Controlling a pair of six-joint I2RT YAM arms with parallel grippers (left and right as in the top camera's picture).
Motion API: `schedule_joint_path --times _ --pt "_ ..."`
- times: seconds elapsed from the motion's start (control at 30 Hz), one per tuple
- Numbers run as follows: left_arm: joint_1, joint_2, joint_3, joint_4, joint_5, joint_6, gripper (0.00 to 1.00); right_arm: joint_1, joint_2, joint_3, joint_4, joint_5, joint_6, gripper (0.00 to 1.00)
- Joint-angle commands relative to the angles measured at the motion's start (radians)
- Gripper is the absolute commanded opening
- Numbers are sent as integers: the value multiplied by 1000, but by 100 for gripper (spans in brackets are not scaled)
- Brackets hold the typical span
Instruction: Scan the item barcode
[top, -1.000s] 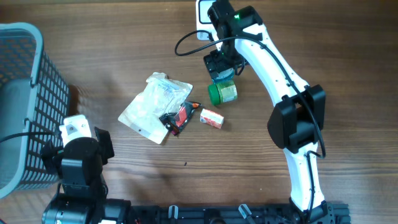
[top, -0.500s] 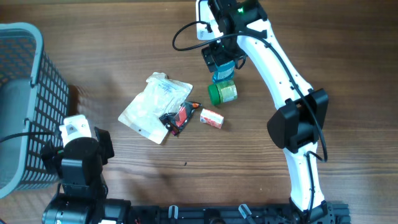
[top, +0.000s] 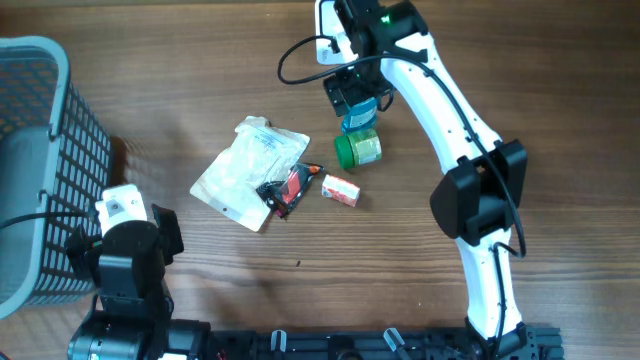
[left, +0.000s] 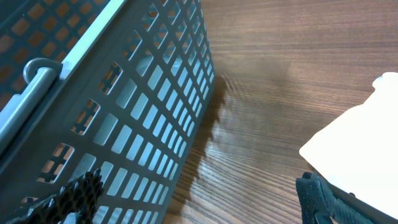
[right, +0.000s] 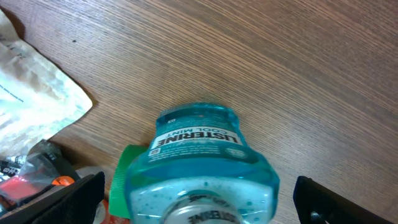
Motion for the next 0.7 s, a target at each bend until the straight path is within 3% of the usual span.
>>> schedule_joint_path --times 0.0,0.67 --pt "7 -1 3 2 -10 1 100 -32 38 -7 4 -18 -19 100" --pt "7 -1 3 2 -10 1 100 -39 75 -7 -7 -58 -20 100"
